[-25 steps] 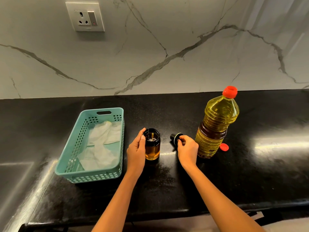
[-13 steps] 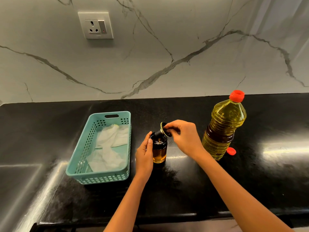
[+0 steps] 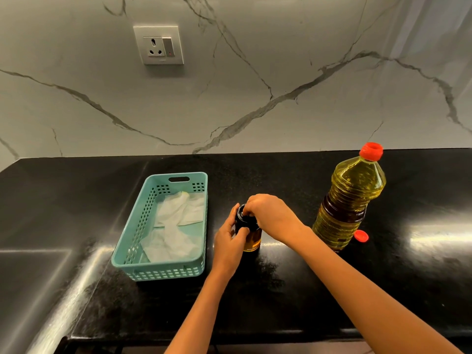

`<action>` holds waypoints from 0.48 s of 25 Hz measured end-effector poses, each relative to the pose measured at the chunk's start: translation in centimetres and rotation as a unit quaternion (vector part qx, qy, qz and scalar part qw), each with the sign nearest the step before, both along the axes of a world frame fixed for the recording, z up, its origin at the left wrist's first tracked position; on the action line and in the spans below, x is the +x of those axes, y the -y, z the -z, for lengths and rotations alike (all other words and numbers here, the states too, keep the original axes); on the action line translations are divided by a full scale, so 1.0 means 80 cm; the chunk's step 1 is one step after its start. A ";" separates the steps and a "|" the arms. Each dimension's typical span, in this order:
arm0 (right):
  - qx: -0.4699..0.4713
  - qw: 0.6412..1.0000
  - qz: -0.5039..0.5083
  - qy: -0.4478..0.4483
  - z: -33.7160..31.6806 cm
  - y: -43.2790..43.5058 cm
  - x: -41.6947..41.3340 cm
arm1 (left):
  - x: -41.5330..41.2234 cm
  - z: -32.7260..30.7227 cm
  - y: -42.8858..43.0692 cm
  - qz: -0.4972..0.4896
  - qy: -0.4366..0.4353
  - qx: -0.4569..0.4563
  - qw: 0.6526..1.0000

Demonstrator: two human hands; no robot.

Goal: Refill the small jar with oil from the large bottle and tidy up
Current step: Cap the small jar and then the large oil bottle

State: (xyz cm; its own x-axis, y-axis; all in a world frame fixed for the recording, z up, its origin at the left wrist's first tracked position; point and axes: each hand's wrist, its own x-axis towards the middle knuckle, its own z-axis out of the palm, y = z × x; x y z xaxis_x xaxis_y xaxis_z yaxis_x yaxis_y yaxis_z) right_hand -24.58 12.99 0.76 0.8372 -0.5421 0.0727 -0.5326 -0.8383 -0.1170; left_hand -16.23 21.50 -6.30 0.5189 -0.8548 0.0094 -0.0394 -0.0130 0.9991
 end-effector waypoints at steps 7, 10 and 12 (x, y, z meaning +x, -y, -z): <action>-0.007 1.000 0.021 0.017 0.005 -0.004 0.002 | 0.001 0.003 -0.003 0.002 0.009 0.014 1.000; 0.009 0.999 0.024 0.045 0.011 -0.003 -0.003 | 0.001 0.002 -0.003 0.007 0.024 0.019 1.000; 0.039 0.994 0.022 0.095 0.013 -0.004 -0.008 | 0.000 -0.001 -0.005 0.005 0.053 0.021 0.998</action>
State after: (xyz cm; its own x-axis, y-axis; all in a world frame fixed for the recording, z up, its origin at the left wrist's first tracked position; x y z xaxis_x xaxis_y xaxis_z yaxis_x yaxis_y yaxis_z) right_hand -25.22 13.33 -0.25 0.7872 -0.5886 0.1838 -0.5313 -0.7987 -0.2825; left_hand -16.27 21.88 -6.22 0.5091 -0.8602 0.0281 -0.1442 -0.0531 0.9881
